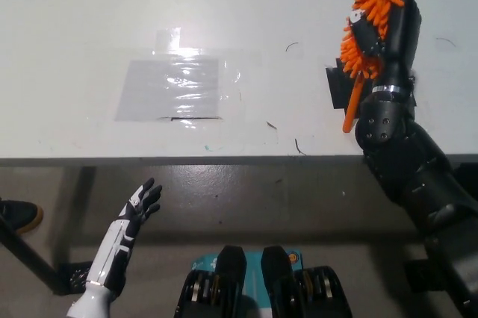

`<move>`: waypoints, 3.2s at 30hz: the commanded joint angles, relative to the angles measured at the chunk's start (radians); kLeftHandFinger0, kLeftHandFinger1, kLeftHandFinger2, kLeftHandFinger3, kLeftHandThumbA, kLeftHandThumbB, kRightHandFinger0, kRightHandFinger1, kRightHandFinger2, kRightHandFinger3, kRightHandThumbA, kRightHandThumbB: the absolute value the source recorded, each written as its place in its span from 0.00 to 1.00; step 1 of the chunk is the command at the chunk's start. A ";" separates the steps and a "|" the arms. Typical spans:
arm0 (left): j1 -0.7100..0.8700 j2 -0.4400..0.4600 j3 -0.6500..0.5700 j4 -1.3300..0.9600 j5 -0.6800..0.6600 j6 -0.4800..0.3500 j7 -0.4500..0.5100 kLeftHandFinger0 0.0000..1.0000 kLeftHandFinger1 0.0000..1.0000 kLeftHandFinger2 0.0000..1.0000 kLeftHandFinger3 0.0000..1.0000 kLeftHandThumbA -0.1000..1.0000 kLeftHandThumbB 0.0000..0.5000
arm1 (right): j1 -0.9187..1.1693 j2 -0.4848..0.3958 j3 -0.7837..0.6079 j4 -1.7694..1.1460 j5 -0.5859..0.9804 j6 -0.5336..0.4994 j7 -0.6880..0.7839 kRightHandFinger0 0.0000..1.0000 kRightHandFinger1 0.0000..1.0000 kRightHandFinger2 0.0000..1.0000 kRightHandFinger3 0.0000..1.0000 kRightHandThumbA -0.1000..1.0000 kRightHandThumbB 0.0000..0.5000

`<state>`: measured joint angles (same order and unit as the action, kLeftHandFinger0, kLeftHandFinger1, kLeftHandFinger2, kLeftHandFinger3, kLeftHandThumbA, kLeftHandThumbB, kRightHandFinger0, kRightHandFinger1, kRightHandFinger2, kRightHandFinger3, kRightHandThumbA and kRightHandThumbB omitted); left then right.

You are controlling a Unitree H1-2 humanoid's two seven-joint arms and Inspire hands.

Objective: The robot uses it right hand to pick up an extended orange duster kept in the middle of the desk and presses its handle against the desk to collapse it

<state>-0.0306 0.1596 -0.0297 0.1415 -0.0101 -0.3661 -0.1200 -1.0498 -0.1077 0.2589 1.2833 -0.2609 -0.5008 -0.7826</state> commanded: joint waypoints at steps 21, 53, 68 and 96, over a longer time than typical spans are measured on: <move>-0.009 0.011 0.012 -0.027 0.009 -0.037 0.000 1.00 1.00 1.00 1.00 1.00 0.12 | -0.243 -0.169 0.091 -0.147 -0.141 0.031 0.122 0.00 0.22 0.64 0.66 0.00 0.25; -0.021 0.016 0.014 -0.032 0.010 -0.033 -0.002 1.00 1.00 1.00 1.00 1.00 0.14 | -0.222 -0.178 0.448 0.132 -0.361 0.187 0.530 0.26 0.69 1.00 1.00 0.12 0.41; -0.027 0.025 0.002 -0.023 -0.017 -0.051 -0.031 1.00 1.00 1.00 1.00 1.00 0.32 | -0.294 -0.220 0.251 -0.030 -0.207 0.227 0.907 1.00 1.00 1.00 1.00 1.00 0.96; -0.087 0.032 0.001 -0.011 -0.024 -0.024 -0.040 1.00 1.00 1.00 1.00 1.00 0.34 | 0.405 -0.365 -0.346 -1.941 0.411 0.436 0.804 1.00 1.00 1.00 1.00 1.00 0.94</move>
<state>-0.0530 0.1618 -0.0228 0.1559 -0.0092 -0.3626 -0.1201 -0.9053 -0.3950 0.1890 0.3772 -0.3606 -0.1768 0.1212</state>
